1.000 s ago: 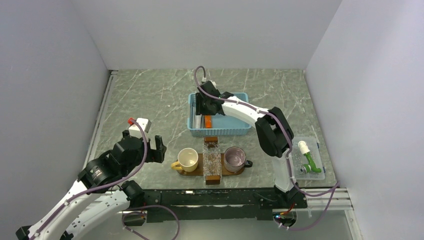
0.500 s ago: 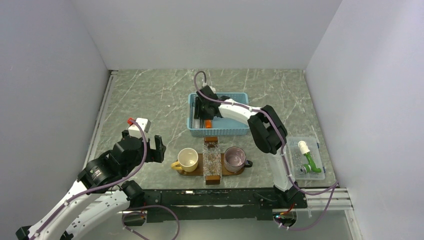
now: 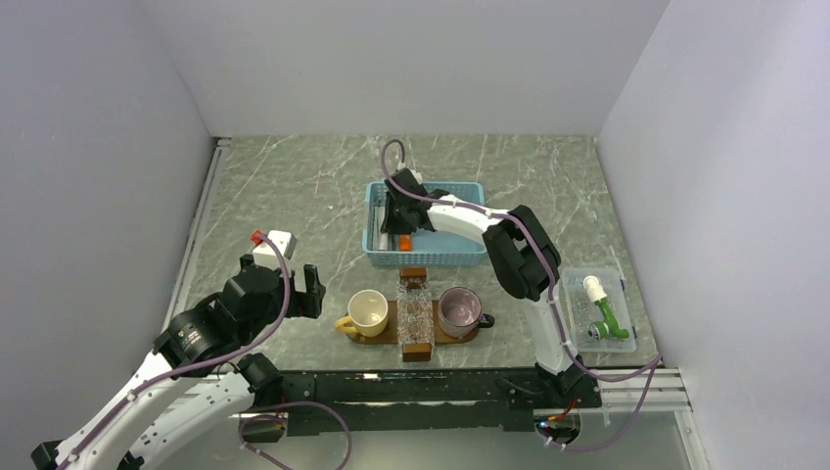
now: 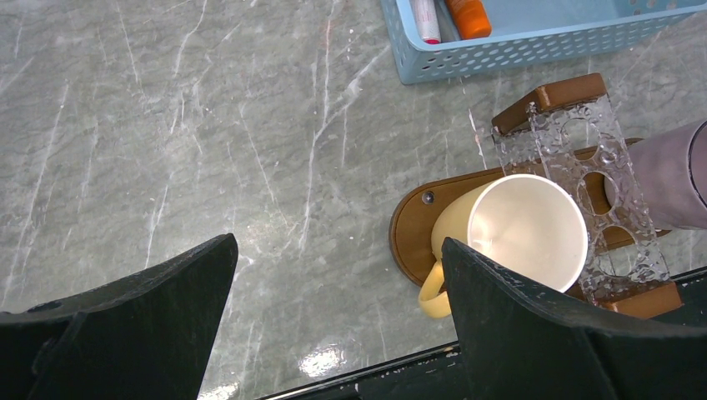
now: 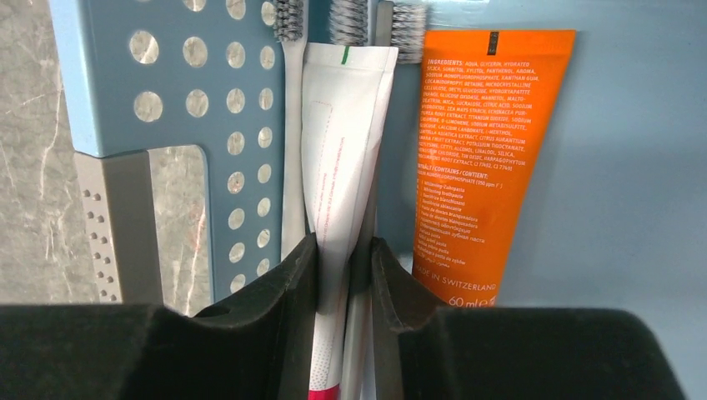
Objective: Prepare toiletry sets of a toothbrush and toothpaste on the tray
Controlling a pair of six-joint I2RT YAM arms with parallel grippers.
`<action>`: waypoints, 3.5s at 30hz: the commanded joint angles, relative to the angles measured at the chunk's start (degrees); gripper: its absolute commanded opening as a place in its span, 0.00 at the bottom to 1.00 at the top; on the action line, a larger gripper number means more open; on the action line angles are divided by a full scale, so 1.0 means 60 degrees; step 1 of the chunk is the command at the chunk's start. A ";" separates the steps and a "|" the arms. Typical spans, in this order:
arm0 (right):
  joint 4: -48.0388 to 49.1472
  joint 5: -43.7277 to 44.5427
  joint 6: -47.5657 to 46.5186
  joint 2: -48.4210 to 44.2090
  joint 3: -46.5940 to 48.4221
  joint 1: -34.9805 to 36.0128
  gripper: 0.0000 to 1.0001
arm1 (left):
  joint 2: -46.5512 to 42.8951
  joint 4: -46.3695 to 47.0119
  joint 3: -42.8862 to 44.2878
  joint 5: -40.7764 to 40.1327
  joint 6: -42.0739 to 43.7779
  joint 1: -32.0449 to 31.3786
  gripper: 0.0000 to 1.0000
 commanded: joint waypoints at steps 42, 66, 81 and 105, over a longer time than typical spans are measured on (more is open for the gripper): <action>-0.0632 0.2675 -0.3198 -0.2845 -0.2324 -0.0934 0.17 | 0.0306 0.0196 0.0220 0.0002 0.0010 -0.0026 0.99; -0.1287 0.2984 -0.3057 -0.2528 -0.1547 -0.1034 0.50 | 0.0440 0.0207 0.0235 0.0045 0.0061 -0.0019 0.99; -0.1809 0.3211 -0.2243 -0.2023 -0.1463 -0.1047 0.49 | 0.0393 0.0236 0.0216 0.0118 0.0093 -0.0021 0.99; -0.1734 0.2517 -0.1964 -0.1444 -0.1398 -0.1039 0.44 | 0.0382 0.0298 0.0212 0.0219 0.0162 -0.0023 0.99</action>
